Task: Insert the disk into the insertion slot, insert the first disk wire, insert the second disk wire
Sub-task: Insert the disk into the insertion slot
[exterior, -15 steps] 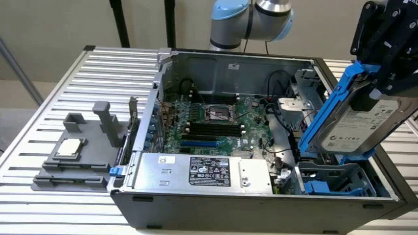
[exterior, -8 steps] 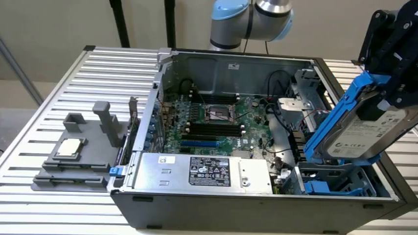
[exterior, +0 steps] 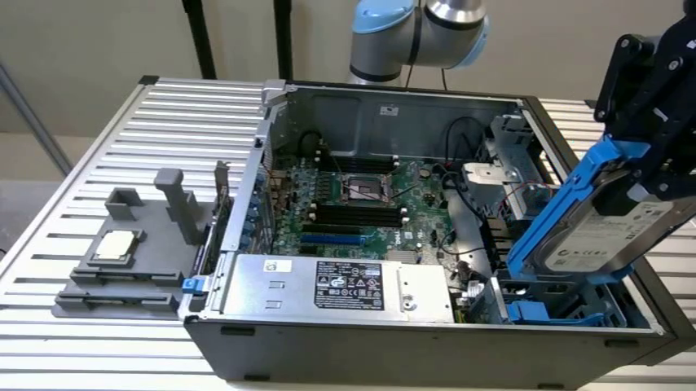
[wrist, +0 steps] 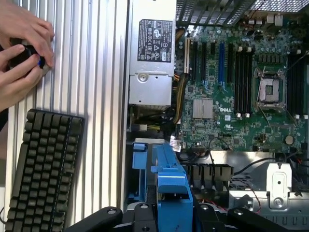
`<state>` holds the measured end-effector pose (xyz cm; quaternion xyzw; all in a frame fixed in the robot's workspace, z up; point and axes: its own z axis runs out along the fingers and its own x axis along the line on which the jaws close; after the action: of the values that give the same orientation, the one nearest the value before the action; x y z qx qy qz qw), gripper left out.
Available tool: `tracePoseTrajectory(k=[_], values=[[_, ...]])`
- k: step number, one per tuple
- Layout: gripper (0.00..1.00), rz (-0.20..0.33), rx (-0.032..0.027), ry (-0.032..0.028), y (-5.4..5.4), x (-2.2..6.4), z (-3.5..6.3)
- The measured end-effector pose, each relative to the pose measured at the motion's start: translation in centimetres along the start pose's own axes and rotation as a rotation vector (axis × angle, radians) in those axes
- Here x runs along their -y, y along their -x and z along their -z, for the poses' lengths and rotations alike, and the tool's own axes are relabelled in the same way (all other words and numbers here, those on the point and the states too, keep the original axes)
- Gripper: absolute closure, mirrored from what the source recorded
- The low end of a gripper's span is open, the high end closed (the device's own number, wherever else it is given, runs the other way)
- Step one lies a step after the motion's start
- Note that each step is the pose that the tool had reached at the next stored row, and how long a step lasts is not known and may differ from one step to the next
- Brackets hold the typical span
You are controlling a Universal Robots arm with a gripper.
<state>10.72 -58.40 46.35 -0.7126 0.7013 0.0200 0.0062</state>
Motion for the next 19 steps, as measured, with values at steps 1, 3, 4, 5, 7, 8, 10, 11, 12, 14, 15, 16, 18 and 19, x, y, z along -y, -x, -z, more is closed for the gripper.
tracePoseTrajectory(k=[1,3,4,5,7,8,10,11,12,14,15,16,18,19], values=[[0.68,0.002,0.0002,-0.0028,-0.1,0.00,-0.06],[0.68,0.003,0.0010,-0.0107,-0.4,-0.01,-0.18],[0.68,0.003,0.0016,-0.0148,-0.5,0.00,-0.28],[0.68,0.004,0.0027,-0.0178,-0.5,0.00,-0.43],[0.68,0.004,0.0033,-0.0202,-0.6,0.01,-0.73],[0.68,0.004,0.0033,-0.0206,-0.6,0.00,-0.83],[0.68,0.004,0.0036,-0.0209,-0.6,0.00,-0.93],[0.68,0.004,0.0038,-0.0210,-0.7,0.00,-1.01],[0.68,0.004,0.0040,-0.0210,-0.7,0.00,-1.09],[0.68,0.004,0.0047,-0.0210,-0.8,0.00,-1.31],[0.68,0.004,0.0060,-0.0211,-0.9,0.00,-1.42],[0.68,0.004,0.0075,-0.0209,-1.0,0.00,-1.51],[0.68,0.004,0.0105,-0.0201,-1.2,0.00,-1.64],[0.68,0.004,0.0119,-0.0192,-1.3,0.00,-1.67]])
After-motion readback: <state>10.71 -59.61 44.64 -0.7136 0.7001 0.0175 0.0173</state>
